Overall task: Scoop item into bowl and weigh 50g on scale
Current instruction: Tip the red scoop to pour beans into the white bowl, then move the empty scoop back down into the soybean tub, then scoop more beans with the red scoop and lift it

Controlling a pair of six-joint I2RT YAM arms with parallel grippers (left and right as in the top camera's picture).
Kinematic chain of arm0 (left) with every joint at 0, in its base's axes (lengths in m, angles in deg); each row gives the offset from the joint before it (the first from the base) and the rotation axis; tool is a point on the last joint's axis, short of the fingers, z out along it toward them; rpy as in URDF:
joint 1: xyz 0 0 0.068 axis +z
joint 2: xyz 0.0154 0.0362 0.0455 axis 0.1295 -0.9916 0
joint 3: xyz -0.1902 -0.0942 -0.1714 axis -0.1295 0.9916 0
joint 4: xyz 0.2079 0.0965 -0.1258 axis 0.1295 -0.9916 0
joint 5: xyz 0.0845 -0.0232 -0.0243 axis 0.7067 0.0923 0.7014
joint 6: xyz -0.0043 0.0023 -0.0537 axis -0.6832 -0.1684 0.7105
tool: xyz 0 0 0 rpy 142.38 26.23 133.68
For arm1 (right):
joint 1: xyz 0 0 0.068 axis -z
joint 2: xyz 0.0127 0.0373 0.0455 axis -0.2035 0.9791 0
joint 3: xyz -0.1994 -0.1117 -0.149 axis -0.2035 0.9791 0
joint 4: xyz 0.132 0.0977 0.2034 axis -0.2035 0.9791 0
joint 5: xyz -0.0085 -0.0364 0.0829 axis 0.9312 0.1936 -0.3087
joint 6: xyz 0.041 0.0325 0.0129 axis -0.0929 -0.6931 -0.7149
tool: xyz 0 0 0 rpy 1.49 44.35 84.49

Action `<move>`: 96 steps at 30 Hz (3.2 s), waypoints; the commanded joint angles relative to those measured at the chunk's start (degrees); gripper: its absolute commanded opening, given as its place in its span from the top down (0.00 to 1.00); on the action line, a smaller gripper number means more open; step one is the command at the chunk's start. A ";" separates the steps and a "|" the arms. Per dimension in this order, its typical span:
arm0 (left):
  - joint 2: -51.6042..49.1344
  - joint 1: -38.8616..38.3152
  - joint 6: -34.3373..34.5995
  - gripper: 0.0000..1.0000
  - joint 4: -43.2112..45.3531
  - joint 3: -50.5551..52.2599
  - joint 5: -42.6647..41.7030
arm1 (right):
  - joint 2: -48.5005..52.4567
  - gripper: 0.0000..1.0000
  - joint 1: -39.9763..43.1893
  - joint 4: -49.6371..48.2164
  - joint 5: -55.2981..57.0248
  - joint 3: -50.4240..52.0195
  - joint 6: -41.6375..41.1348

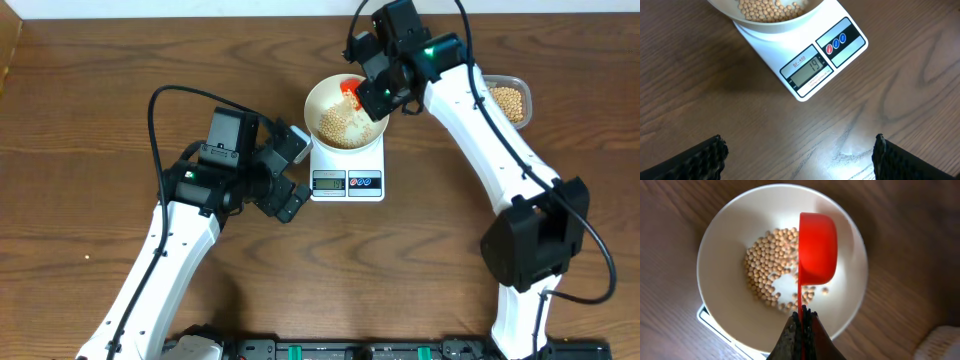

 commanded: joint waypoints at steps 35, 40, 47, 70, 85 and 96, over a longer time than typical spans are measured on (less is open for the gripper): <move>-0.22 -0.11 0.50 0.05 -0.02 -0.55 0.57 | -11.78 0.99 -1.44 0.92 5.57 -1.68 1.46; -0.22 -0.11 0.50 0.05 -0.02 -0.55 0.57 | -15.23 0.99 6.56 1.84 -3.37 -1.73 -1.53; -0.22 -0.11 0.50 0.05 -0.02 -0.52 0.57 | -17.07 0.99 18.40 6.75 -6.36 -1.73 -2.80; -0.22 -0.11 0.50 0.05 -0.02 -0.52 0.57 | -3.87 0.99 29.70 15.19 7.04 -1.49 -7.76; -0.22 -0.11 0.50 0.05 -0.02 -0.52 0.57 | 6.08 0.99 29.81 11.98 -2.40 -1.49 -8.37; -0.22 -0.11 0.50 0.05 -0.02 -0.52 0.57 | 7.26 0.99 32.74 11.76 -12.37 -1.49 -8.33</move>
